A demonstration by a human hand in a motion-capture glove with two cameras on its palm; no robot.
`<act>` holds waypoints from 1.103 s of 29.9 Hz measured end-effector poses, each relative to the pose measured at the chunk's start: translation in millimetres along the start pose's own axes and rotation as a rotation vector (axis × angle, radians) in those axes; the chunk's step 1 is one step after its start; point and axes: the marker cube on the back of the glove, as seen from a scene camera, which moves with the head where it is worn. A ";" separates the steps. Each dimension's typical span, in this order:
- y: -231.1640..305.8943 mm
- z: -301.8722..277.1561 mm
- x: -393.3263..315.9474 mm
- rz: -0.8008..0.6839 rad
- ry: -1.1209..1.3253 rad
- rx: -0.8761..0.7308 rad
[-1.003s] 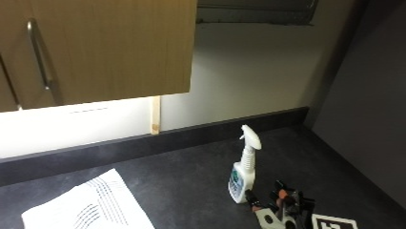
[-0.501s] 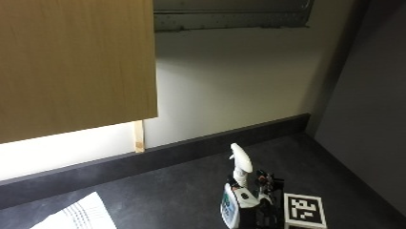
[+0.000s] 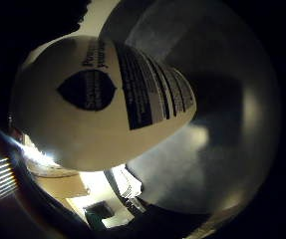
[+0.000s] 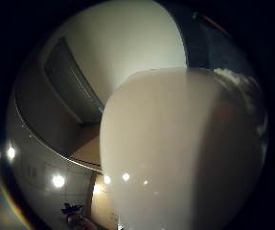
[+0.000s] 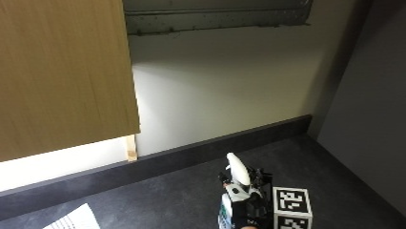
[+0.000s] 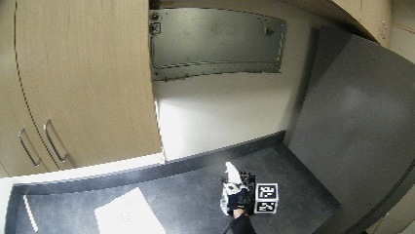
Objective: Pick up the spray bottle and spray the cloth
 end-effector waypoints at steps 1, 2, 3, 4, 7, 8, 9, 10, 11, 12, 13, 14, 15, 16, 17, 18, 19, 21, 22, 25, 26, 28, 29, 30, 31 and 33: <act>-1.3 -0.2 0.6 -0.004 0.000 0.003; -2.7 -0.4 1.3 -0.008 0.001 0.005; -3.6 -0.2 1.7 -0.012 0.000 0.007; -3.8 0.3 1.7 -0.015 -0.005 0.007; -5.8 1.8 3.5 -0.029 -0.030 0.006; -8.1 1.8 5.8 -0.037 -0.041 0.006; -10.4 1.5 8.1 -0.044 -0.052 0.006; -12.1 1.1 9.9 -0.049 -0.064 0.005; -12.8 0.9 10.9 -0.053 -0.073 0.004; -12.3 0.9 10.7 -0.054 -0.081 0.003; -10.8 1.2 9.3 -0.055 -0.085 0.002; -8.9 1.7 7.1 -0.056 -0.089 -0.002; -7.3 2.3 4.9 -0.059 -0.090 -0.006; -6.7 2.7 3.3 -0.063 -0.090 -0.011; -7.2 3.0 3.0 -0.067 -0.087 -0.014; -8.8 3.0 4.1 -0.072 -0.083 -0.016; -11.0 2.8 6.2 -0.076 -0.077 -0.016; -13.8 2.4 9.3 -0.080 -0.070 -0.012; -13.3 2.5 9.0 -0.079 -0.071 -0.011; -8.5 2.8 4.2 -0.077 -0.085 -0.011; -7.6 2.6 3.6 -0.076 -0.088 -0.009; -6.7 1.6 3.5 -0.072 -0.090 0.000; -6.4 0.8 3.7 -0.069 -0.091 0.006; -6.1 -0.2 4.0 -0.067 -0.093 0.013; -6.0 -1.5 4.2 -0.068 -0.098 0.018; -7.3 -5.2 5.1 -0.075 -0.110 0.025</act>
